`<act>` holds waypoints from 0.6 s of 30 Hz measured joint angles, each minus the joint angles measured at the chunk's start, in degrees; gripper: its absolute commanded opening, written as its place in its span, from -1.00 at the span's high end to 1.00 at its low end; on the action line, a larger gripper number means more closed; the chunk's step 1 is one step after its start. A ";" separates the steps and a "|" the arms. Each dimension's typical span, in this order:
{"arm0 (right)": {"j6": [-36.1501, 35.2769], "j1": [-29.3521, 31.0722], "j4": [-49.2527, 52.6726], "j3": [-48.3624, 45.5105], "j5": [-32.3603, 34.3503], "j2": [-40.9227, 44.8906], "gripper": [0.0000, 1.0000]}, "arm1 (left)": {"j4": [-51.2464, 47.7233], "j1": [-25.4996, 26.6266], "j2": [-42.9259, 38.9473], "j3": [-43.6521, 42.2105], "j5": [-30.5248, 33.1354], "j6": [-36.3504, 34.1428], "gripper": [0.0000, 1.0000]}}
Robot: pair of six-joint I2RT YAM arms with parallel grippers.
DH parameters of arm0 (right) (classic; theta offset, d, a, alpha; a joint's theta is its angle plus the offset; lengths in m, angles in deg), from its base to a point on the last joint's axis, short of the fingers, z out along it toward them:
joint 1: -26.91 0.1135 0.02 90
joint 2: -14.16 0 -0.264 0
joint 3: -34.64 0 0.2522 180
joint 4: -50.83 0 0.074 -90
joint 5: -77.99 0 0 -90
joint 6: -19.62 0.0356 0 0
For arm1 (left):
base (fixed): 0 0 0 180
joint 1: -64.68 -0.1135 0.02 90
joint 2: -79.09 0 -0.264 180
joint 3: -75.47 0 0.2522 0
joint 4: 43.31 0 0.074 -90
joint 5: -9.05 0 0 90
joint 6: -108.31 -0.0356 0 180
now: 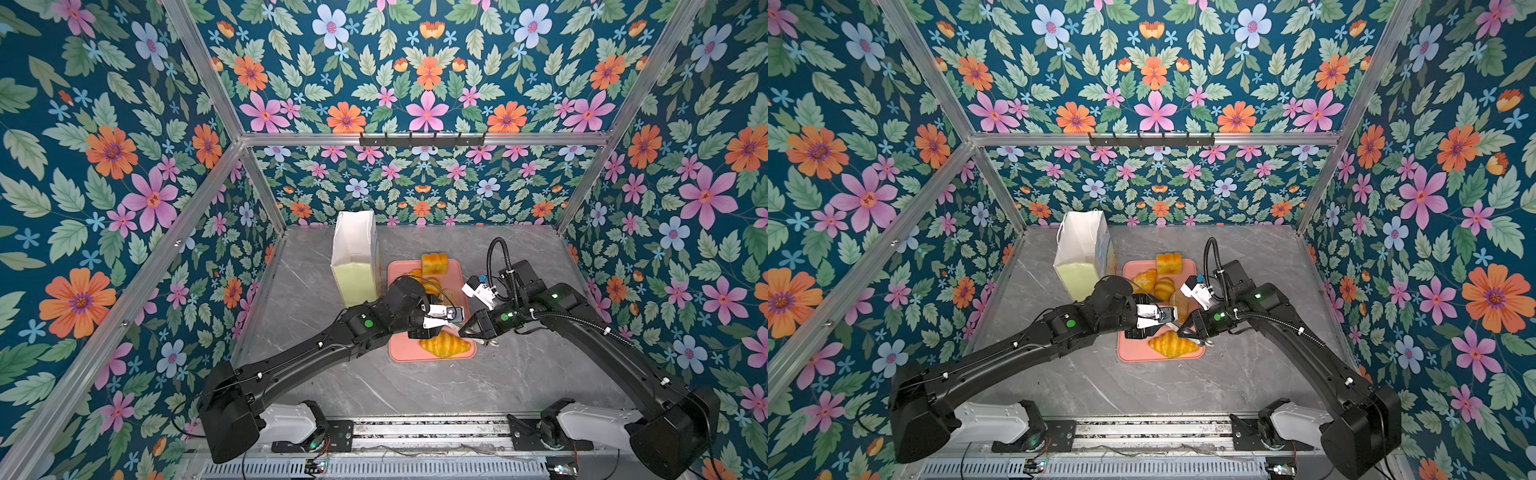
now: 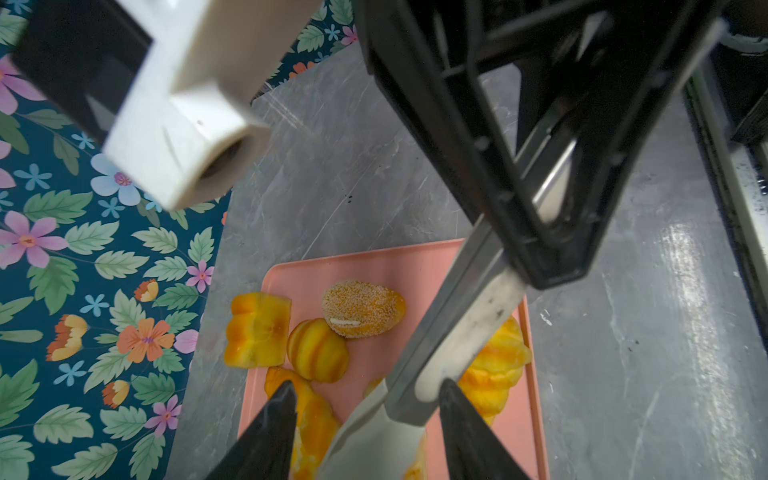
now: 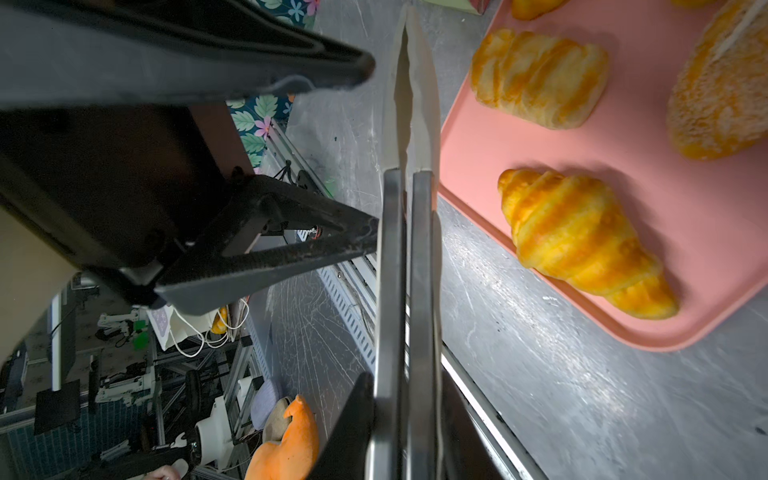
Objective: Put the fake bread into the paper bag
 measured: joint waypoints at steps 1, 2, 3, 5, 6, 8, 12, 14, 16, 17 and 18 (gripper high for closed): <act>0.02 0.00 0.07 0.00 0.44 0.07 0.78 | -0.50 -0.04 0.57 0.44 -0.42 0.00 0.01; 0.02 0.00 0.28 0.02 0.61 0.13 0.78 | -0.72 -0.04 0.83 0.52 -0.87 0.02 0.01; 0.02 0.00 0.63 0.02 0.66 0.26 0.78 | -0.85 -0.04 0.85 0.44 -1.40 0.04 0.01; 0.00 0.00 1.11 0.02 0.63 0.61 0.78 | -0.57 -0.04 0.28 -0.28 -2.32 0.11 0.00; -0.02 0.00 1.27 0.02 0.52 0.74 0.78 | -0.39 -0.04 -0.17 -0.70 -2.78 0.24 0.00; -0.15 0.07 0.90 0.11 -0.26 0.81 0.78 | -0.61 -0.04 -0.70 -1.38 -3.67 0.42 0.01; -0.24 0.09 0.48 0.39 -0.92 0.90 0.78 | -1.42 -0.02 -1.01 -1.62 -5.20 0.81 0.02; -0.24 0.09 0.31 0.39 -0.90 0.96 0.77 | -1.70 -0.02 -1.05 -1.75 -5.95 1.40 0.02; -0.24 0.09 0.37 0.42 -0.87 1.14 0.77 | -1.70 -0.02 -1.18 -2.10 -6.60 1.57 0.00; -0.24 0.09 0.37 0.42 -0.87 1.18 0.77 | -1.64 -0.04 -1.27 -2.32 -6.91 1.62 -0.01; -0.24 0.09 0.39 0.42 -0.85 1.18 0.77 | -1.51 -0.04 -1.29 -2.51 -7.19 1.68 -0.01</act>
